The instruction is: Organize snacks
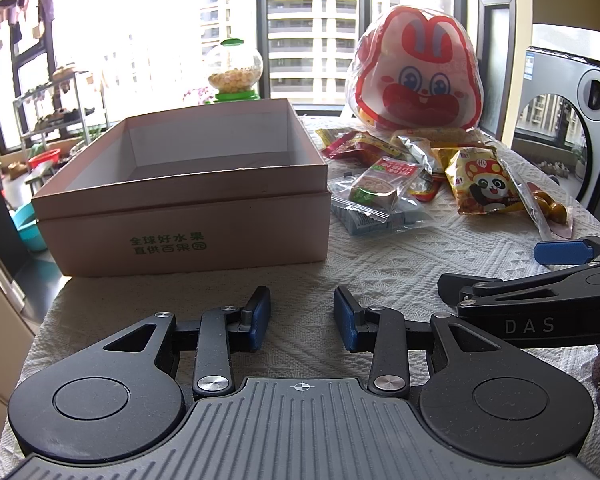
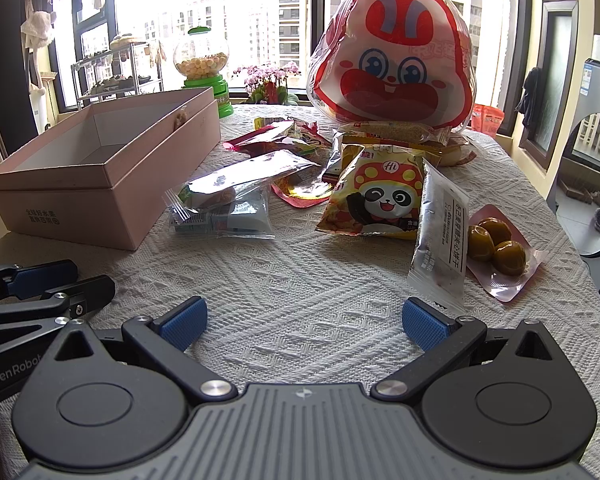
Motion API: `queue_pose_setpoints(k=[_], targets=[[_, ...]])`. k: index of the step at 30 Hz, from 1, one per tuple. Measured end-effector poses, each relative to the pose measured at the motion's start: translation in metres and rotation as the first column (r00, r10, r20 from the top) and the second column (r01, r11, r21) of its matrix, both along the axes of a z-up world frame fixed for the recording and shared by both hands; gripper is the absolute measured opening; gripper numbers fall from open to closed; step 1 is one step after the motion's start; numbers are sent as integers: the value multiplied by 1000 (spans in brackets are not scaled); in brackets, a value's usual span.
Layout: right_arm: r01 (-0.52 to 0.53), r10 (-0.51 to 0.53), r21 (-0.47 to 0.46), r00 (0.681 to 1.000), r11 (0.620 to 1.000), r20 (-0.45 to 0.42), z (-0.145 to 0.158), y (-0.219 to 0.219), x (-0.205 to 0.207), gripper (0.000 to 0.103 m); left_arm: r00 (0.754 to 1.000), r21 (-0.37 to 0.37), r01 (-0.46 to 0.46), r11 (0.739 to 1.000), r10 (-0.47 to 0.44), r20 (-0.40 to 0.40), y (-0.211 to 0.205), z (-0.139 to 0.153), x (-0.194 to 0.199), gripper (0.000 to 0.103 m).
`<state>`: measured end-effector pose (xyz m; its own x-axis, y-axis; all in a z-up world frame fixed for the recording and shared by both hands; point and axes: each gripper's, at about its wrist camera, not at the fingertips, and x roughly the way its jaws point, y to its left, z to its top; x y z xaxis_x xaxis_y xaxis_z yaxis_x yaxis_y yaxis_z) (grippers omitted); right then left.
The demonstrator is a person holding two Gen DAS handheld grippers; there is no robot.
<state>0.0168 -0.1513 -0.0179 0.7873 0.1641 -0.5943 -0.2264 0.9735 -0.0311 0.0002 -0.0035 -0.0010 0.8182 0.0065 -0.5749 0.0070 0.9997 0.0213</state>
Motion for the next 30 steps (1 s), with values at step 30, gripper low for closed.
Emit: queue_pose_setpoints(k=[30], targets=[[-89,83,-36,987,995,-135,12,-88,5,103,944,7,318,948,-316,-99,-49,90,85,40]])
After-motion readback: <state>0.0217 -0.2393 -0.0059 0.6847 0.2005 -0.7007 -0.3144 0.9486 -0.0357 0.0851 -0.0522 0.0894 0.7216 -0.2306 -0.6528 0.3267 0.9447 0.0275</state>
